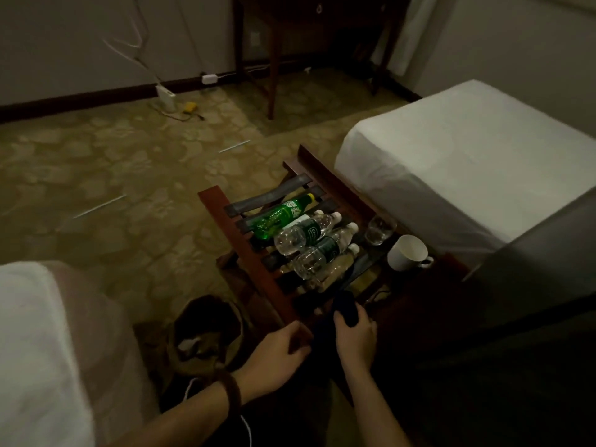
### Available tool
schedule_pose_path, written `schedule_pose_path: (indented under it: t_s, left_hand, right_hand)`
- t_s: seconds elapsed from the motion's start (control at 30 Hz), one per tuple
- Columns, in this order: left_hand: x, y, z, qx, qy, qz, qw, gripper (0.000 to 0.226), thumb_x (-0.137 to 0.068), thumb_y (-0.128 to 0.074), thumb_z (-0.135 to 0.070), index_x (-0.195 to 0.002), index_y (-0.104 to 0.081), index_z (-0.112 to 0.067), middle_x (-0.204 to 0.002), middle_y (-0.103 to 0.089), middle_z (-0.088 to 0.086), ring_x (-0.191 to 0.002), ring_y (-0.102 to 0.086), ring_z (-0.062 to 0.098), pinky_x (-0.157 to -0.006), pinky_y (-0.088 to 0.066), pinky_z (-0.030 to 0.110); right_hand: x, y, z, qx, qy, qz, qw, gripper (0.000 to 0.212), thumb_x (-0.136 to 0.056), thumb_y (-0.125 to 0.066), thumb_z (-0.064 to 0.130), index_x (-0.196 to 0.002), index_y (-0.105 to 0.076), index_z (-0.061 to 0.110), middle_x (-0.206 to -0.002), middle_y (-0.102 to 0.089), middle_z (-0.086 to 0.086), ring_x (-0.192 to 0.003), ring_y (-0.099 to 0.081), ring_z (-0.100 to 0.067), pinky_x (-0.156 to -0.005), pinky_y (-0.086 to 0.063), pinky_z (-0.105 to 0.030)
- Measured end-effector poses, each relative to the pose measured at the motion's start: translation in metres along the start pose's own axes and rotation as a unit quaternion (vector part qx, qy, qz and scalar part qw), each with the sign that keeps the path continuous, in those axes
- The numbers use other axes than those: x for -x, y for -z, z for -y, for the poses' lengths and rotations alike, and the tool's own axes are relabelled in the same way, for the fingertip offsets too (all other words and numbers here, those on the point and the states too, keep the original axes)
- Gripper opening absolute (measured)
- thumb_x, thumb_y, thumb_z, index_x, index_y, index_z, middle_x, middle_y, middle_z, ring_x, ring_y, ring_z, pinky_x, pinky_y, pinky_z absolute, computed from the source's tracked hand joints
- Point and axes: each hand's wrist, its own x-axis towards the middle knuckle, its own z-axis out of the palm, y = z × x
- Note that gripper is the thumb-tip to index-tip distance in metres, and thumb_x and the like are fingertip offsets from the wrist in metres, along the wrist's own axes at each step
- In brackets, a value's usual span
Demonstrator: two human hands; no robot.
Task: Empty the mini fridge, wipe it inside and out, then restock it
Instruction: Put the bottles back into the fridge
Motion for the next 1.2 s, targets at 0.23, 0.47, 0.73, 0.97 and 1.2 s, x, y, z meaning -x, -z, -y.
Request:
schedule_pose_path:
  t_s: [0.23,0.47,0.73,0.97,1.2]
  left_hand:
    - [-0.014,-0.032,0.102,0.033,-0.001,0.030,0.999,0.012,-0.093,-0.052,-0.024,-0.096,-0.053,-0.035,-0.098,-0.059,-0.021,-0.087,-0.054,-0.011,-0.068,-0.038,0.000]
    - [0.006,-0.028,0.134,0.027,-0.045,0.018,0.998,0.017,-0.093,-0.052,-0.019,-0.093,-0.052,-0.036,-0.097,-0.056,-0.024,-0.089,-0.049,-0.015,-0.071,-0.035,-0.002]
    - [0.016,-0.029,0.109,0.036,-0.094,0.032,0.994,0.017,-0.091,-0.054,-0.017,-0.088,-0.054,-0.033,-0.098,-0.058,-0.016,-0.094,-0.052,-0.007,-0.076,-0.037,0.003]
    - [0.041,-0.048,0.096,0.051,-0.117,0.090,0.988,0.012,-0.092,-0.054,-0.019,-0.092,-0.056,-0.032,-0.102,-0.060,-0.010,-0.101,-0.054,-0.001,-0.084,-0.039,0.012]
    - [0.062,-0.043,0.069,0.078,-0.155,0.082,0.981,0.012,-0.091,-0.054,-0.015,-0.094,-0.058,-0.026,-0.099,-0.062,-0.003,-0.096,-0.057,0.005,-0.084,-0.043,0.021]
  right_hand:
    - [-0.039,-0.100,-0.042,0.013,-0.029,-0.020,0.999,0.076,-0.083,-0.062,0.048,-0.146,-0.026,0.023,-0.144,-0.022,-0.015,-0.126,-0.031,-0.037,-0.100,-0.039,-0.045]
    - [-0.030,-0.108,-0.024,0.106,-0.013,0.036,0.994,0.076,-0.092,-0.047,0.048,-0.150,-0.003,0.026,-0.155,0.007,-0.009,-0.137,-0.012,-0.041,-0.106,-0.028,-0.047]
    - [0.021,-0.023,-0.035,0.270,0.078,0.088,0.955,0.061,-0.094,-0.051,0.035,-0.147,-0.023,0.021,-0.151,-0.022,-0.009,-0.133,-0.030,-0.029,-0.105,-0.036,-0.040]
    - [0.056,0.095,-0.035,0.616,0.198,-0.209,0.733,0.035,-0.090,-0.050,0.027,-0.122,-0.055,0.014,-0.130,-0.047,-0.011,-0.130,-0.033,-0.031,-0.112,-0.001,-0.057]
    - [0.052,0.111,-0.041,0.745,0.176,-0.175,0.618,0.047,-0.095,-0.042,0.029,-0.136,-0.042,0.008,-0.147,-0.031,-0.018,-0.140,-0.018,-0.035,-0.108,0.010,-0.058]
